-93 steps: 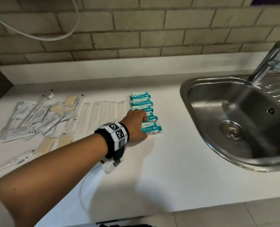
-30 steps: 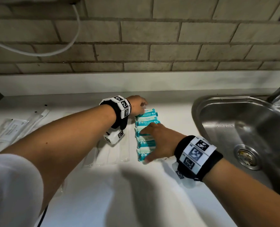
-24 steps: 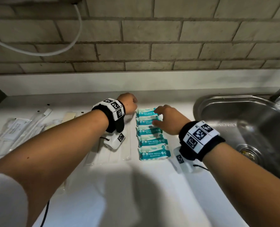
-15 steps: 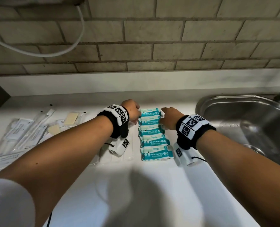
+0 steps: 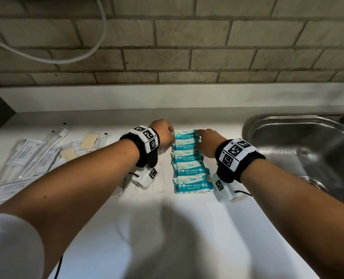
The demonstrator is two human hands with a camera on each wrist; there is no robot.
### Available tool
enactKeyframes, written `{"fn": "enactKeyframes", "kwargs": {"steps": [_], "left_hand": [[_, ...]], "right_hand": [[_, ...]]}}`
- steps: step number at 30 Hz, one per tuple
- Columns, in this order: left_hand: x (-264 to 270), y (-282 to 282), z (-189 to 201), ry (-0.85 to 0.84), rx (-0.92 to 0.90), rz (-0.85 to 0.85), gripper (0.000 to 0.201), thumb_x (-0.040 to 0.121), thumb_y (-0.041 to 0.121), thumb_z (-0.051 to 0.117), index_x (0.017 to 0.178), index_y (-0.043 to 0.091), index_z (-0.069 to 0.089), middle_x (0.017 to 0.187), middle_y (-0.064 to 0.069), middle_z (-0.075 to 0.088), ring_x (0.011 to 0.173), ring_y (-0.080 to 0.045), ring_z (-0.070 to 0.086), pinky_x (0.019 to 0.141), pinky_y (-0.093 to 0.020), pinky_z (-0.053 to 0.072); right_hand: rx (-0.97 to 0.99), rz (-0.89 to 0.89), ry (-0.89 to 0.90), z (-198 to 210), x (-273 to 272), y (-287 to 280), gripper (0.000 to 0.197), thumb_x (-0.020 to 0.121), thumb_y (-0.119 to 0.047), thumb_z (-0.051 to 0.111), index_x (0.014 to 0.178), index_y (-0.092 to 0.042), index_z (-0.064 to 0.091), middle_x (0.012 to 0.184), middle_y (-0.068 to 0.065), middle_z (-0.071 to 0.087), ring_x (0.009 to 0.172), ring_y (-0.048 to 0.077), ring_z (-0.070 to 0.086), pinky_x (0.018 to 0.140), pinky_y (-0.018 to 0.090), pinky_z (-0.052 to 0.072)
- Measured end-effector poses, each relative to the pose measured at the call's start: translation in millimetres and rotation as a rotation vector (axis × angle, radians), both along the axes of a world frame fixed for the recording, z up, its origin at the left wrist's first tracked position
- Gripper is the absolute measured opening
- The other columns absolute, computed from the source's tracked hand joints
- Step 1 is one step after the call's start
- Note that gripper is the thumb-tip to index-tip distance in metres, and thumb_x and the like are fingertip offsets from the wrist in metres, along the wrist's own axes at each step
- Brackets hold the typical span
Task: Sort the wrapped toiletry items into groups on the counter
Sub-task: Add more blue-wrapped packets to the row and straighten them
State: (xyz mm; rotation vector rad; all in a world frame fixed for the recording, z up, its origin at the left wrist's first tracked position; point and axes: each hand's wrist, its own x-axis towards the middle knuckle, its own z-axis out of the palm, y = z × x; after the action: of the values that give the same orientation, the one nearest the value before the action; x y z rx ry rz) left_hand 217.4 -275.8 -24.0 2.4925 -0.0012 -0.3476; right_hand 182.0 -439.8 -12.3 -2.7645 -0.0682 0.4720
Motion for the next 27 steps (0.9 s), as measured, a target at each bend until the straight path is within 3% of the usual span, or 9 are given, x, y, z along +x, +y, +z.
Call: {"fn": "enactKeyframes", "kwargs": {"steps": [3, 5, 9, 12, 15, 18, 21, 25, 27], "left_hand": [[-12, 3, 4, -0.022, 0.016, -0.014, 0.039, 0.086, 0.027, 0.070, 0.121, 0.012, 0.063, 0.112, -0.006, 0.068, 0.100, -0.023, 0.065, 0.082, -0.027, 0.051], [-24, 6, 6, -0.023, 0.008, -0.019, 0.040, 0.085, 0.030, 0.071, 0.120, 0.013, 0.061, 0.112, -0.005, 0.066, 0.098, -0.023, 0.065, 0.077, -0.028, 0.051], [-51, 11, 6, 0.009, -0.045, -0.011, 0.030, 0.084, 0.027, 0.073, 0.108, 0.017, 0.060, 0.103, -0.003, 0.067, 0.078, -0.016, 0.064, 0.054, -0.022, 0.043], [-69, 10, 4, 0.032, -0.071, -0.034, 0.027, 0.084, 0.023, 0.074, 0.105, 0.017, 0.059, 0.092, 0.002, 0.067, 0.065, -0.004, 0.059, 0.049, -0.017, 0.039], [-83, 5, 1, 0.081, -0.129, -0.045, 0.027, 0.083, 0.016, 0.074, 0.105, 0.014, 0.057, 0.084, 0.002, 0.068, 0.055, -0.003, 0.060, 0.041, -0.013, 0.041], [-91, 0, 1, 0.057, -0.094, -0.059, 0.032, 0.082, 0.016, 0.076, 0.107, 0.014, 0.056, 0.084, 0.007, 0.061, 0.063, -0.004, 0.061, 0.045, -0.011, 0.043], [-93, -3, 1, 0.024, -0.046, -0.065, 0.035, 0.079, 0.015, 0.078, 0.107, 0.012, 0.058, 0.088, 0.006, 0.058, 0.073, -0.010, 0.062, 0.056, -0.015, 0.048], [-95, -4, 2, 0.003, 0.003, -0.085, 0.032, 0.078, 0.013, 0.078, 0.105, 0.012, 0.060, 0.087, 0.005, 0.055, 0.078, -0.014, 0.058, 0.054, -0.014, 0.041], [-95, -4, 2, -0.010, 0.025, -0.105, 0.032, 0.078, 0.015, 0.079, 0.104, 0.013, 0.061, 0.090, 0.004, 0.056, 0.080, -0.015, 0.058, 0.059, -0.017, 0.043]], "right_hand": [[0.020, -0.021, -0.007, 7, -15, -3, 0.047, 0.097, -0.019, 0.051, 0.143, -0.015, 0.039, 0.136, 0.011, 0.047, 0.118, 0.027, 0.053, 0.084, 0.028, 0.040], [0.022, -0.007, -0.015, 12, -30, -5, 0.053, 0.096, -0.026, 0.055, 0.145, -0.016, 0.036, 0.138, 0.011, 0.043, 0.120, 0.026, 0.051, 0.086, 0.029, 0.041], [0.041, 0.032, -0.008, 14, -61, -6, 0.060, 0.092, -0.033, 0.060, 0.145, -0.018, 0.036, 0.135, 0.009, 0.041, 0.112, 0.025, 0.055, 0.082, 0.026, 0.041], [0.059, 0.054, -0.011, 12, -80, -6, 0.060, 0.090, -0.031, 0.062, 0.144, -0.019, 0.038, 0.131, 0.008, 0.042, 0.106, 0.023, 0.057, 0.083, 0.026, 0.044], [0.041, 0.068, -0.023, 9, -91, -3, 0.055, 0.088, -0.031, 0.064, 0.139, -0.020, 0.044, 0.126, 0.007, 0.042, 0.103, 0.023, 0.058, 0.089, 0.030, 0.051], [-0.002, 0.086, -0.032, 8, -95, -1, 0.050, 0.089, -0.028, 0.063, 0.136, -0.020, 0.049, 0.125, 0.007, 0.044, 0.105, 0.023, 0.057, 0.092, 0.029, 0.049], [-0.039, 0.104, -0.041, 7, -97, 1, 0.044, 0.091, -0.025, 0.060, 0.134, -0.021, 0.053, 0.124, 0.007, 0.046, 0.108, 0.021, 0.056, 0.094, 0.027, 0.046], [-0.075, 0.117, -0.055, 6, -97, 4, 0.042, 0.091, -0.024, 0.060, 0.132, -0.022, 0.055, 0.125, 0.008, 0.046, 0.109, 0.022, 0.056, 0.094, 0.027, 0.045], [-0.088, 0.115, -0.054, 6, -97, 5, 0.041, 0.091, -0.024, 0.061, 0.131, -0.022, 0.056, 0.125, 0.008, 0.046, 0.108, 0.023, 0.057, 0.093, 0.027, 0.045]]}}
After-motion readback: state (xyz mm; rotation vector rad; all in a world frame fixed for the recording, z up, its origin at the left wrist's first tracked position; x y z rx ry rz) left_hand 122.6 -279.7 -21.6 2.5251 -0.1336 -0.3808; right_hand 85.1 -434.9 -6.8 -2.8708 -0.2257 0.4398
